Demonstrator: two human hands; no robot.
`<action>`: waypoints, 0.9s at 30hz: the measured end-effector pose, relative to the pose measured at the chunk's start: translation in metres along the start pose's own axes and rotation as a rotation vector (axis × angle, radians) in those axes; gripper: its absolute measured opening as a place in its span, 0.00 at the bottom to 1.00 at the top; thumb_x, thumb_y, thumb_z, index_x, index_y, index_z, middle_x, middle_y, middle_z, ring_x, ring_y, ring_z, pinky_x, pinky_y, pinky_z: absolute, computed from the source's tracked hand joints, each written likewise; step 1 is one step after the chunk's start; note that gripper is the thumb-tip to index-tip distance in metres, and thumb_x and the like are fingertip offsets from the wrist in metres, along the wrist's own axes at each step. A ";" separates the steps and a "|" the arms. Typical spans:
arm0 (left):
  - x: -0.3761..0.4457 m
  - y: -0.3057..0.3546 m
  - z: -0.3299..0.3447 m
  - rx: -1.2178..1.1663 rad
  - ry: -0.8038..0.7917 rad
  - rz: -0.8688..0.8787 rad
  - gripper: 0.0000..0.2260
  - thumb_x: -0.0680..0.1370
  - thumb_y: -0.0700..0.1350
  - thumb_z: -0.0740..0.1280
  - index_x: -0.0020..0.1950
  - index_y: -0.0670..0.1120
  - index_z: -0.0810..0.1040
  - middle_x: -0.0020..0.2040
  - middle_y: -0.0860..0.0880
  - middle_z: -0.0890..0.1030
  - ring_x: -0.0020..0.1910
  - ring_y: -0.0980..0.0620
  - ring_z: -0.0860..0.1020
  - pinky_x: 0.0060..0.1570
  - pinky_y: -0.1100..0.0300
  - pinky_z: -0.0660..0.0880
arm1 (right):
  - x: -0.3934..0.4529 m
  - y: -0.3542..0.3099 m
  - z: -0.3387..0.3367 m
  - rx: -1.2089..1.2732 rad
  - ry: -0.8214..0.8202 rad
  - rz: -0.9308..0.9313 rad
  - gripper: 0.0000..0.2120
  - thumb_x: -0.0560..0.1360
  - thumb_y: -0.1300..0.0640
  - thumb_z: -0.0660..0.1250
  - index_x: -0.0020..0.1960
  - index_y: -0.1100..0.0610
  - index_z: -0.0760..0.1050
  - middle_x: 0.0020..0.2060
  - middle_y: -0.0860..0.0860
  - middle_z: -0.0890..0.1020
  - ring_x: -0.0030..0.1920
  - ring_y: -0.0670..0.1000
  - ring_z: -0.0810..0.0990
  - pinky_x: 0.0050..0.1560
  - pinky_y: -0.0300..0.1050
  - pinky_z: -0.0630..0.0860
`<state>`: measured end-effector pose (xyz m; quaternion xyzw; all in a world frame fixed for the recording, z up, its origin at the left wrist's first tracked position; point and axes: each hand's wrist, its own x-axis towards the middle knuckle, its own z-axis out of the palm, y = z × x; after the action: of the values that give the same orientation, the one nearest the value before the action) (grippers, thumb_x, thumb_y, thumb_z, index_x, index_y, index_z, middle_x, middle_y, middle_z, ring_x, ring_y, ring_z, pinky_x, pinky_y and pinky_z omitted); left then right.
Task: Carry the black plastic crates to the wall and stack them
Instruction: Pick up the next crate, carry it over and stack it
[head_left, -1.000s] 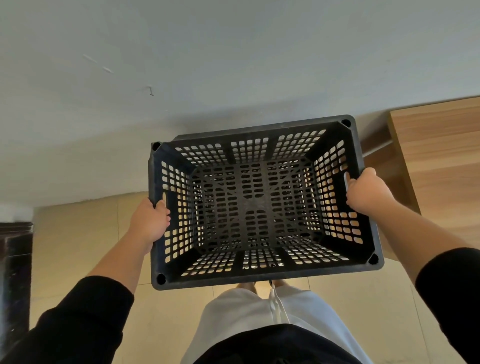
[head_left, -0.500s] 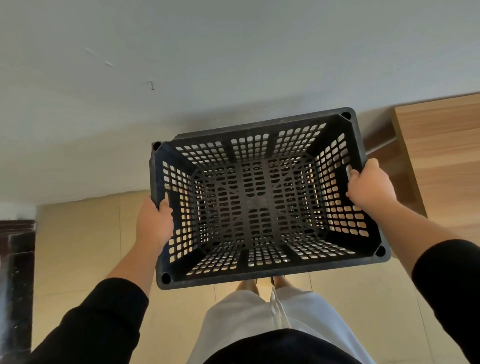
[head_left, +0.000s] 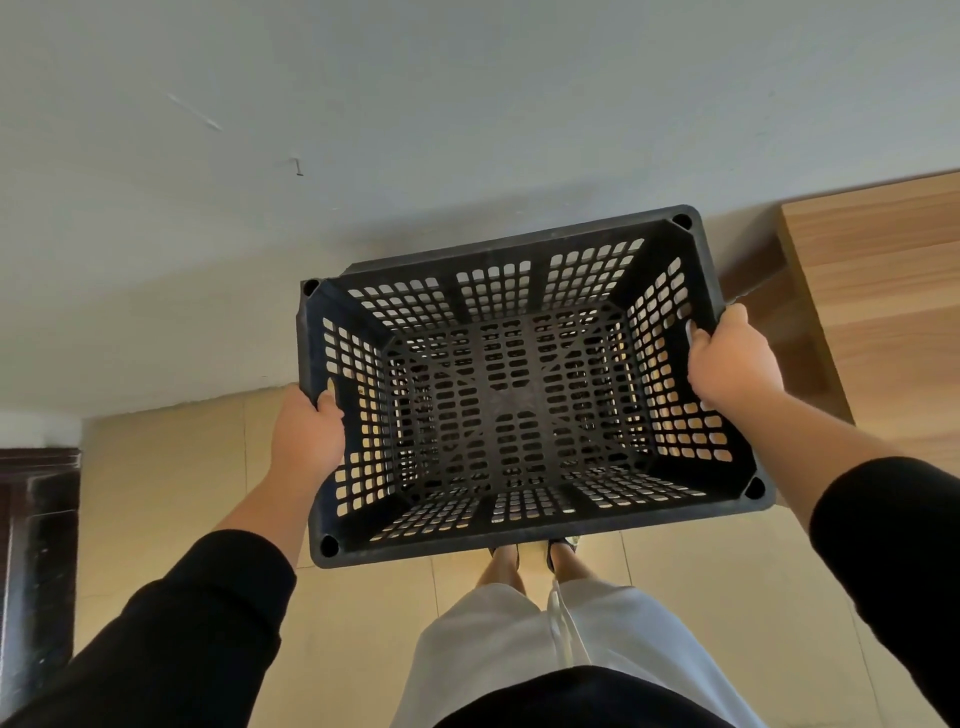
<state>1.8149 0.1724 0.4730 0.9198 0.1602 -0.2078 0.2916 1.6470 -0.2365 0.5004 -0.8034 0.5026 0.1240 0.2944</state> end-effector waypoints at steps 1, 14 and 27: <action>0.000 0.002 -0.002 0.027 -0.015 0.002 0.07 0.88 0.48 0.58 0.62 0.47 0.68 0.54 0.43 0.81 0.44 0.48 0.80 0.44 0.49 0.80 | 0.000 -0.001 -0.002 -0.003 -0.018 0.001 0.16 0.86 0.54 0.58 0.71 0.60 0.64 0.51 0.56 0.75 0.47 0.56 0.77 0.44 0.51 0.76; -0.060 -0.041 -0.005 0.017 -0.092 -0.024 0.18 0.84 0.39 0.65 0.73 0.47 0.65 0.58 0.45 0.78 0.52 0.46 0.79 0.46 0.52 0.76 | -0.042 0.046 -0.003 -0.006 -0.169 0.025 0.22 0.82 0.65 0.60 0.73 0.57 0.58 0.55 0.62 0.78 0.48 0.60 0.81 0.43 0.58 0.82; -0.109 0.045 -0.010 0.599 -0.070 0.493 0.35 0.81 0.50 0.68 0.84 0.47 0.57 0.81 0.42 0.62 0.78 0.39 0.63 0.73 0.39 0.67 | -0.120 0.044 -0.024 -0.064 -0.145 0.026 0.29 0.82 0.53 0.63 0.79 0.57 0.56 0.73 0.63 0.67 0.71 0.68 0.69 0.68 0.64 0.72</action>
<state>1.7422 0.1246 0.5531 0.9675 -0.1436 -0.2004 0.0564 1.5508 -0.1768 0.5631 -0.7946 0.4862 0.2014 0.3027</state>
